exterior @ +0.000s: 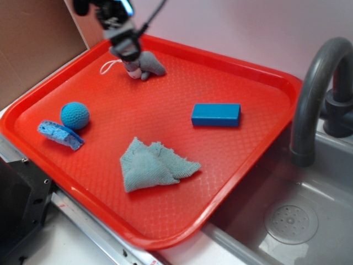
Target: Grab the blue block.
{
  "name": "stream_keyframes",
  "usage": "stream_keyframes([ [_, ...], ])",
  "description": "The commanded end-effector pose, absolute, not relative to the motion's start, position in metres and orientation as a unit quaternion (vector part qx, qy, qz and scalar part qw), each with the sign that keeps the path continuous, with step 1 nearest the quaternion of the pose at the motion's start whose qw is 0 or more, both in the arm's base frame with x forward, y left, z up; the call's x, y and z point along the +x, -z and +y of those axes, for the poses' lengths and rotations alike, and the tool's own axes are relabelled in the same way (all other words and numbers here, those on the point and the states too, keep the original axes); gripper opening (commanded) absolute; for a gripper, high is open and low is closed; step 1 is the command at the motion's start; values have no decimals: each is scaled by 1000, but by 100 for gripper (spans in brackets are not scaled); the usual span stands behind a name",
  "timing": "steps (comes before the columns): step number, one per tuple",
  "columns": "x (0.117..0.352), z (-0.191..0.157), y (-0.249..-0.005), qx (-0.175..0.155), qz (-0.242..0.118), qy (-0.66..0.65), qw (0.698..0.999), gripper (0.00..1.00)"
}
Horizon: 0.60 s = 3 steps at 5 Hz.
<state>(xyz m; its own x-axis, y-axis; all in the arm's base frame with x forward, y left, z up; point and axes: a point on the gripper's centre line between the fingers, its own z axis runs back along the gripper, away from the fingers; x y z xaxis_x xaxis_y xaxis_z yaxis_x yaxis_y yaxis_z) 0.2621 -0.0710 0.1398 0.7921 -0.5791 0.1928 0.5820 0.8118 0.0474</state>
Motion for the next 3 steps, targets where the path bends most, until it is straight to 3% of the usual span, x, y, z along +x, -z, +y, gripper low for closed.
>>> stream_keyframes([
  [1,290,-104,-115,2,-77,369,926,100],
  [3,292,-122,-80,1,-38,412,911,100],
])
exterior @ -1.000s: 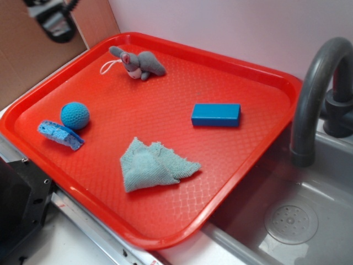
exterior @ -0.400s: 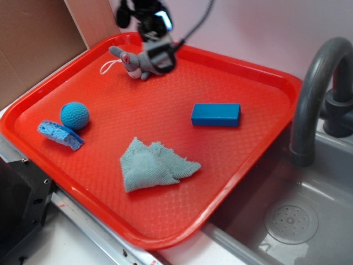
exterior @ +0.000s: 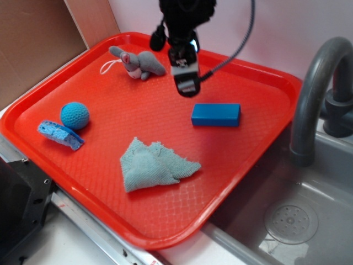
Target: Grab the blue block.
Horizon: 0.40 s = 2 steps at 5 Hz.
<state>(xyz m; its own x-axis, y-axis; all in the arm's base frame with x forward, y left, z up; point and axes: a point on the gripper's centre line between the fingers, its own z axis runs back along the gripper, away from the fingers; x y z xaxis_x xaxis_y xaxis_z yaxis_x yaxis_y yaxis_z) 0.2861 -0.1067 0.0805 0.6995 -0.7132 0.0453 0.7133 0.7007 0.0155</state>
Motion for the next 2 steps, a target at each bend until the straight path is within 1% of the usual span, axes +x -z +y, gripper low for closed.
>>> stream_keyframes([
  [1,292,-128,-64,-1,-16,417,909,100],
  [2,290,-133,-51,-17,-13,448,894,100],
])
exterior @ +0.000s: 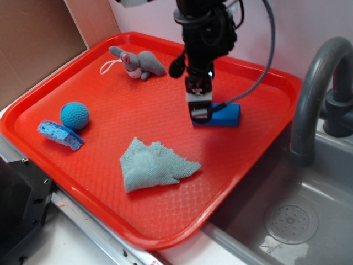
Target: Grab the blue block.
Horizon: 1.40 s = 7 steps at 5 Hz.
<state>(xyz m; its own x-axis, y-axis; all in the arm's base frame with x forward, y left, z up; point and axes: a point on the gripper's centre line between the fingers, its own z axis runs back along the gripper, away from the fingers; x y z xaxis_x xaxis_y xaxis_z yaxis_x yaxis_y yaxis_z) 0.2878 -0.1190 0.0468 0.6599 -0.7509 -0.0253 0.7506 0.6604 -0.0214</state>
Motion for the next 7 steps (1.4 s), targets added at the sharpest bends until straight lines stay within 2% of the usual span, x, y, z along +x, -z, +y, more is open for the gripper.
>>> stream_keyframes([
  [1,287,-141,-38,-19,2,461,887,100],
  [2,284,-144,-29,14,18,460,888,100],
  [3,283,-147,-26,39,33,452,890,0],
  [4,281,-147,-27,52,36,442,895,0],
  [5,285,-136,-34,44,50,422,904,0],
  [6,286,-108,-76,39,83,306,947,0],
  [7,279,-80,-125,18,65,187,980,0],
])
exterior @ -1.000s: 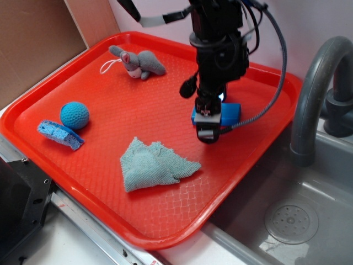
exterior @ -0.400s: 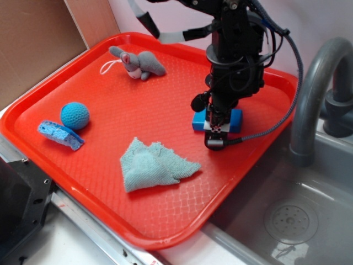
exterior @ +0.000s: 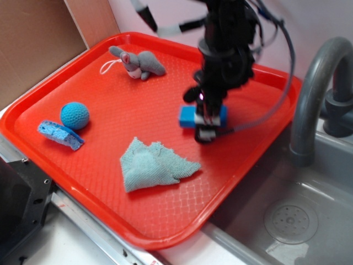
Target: Grab the blue block.
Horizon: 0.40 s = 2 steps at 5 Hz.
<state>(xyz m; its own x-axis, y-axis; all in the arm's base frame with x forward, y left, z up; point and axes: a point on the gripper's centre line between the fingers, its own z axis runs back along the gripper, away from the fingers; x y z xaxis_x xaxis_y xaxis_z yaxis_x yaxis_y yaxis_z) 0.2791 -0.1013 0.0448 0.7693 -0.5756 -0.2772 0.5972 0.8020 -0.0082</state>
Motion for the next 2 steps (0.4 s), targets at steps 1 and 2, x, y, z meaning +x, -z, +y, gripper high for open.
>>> stream_keyframes([
  [1,247,-61,-169,9,15,74,997,0],
  [2,218,-45,-196,-12,-21,-21,999,0],
])
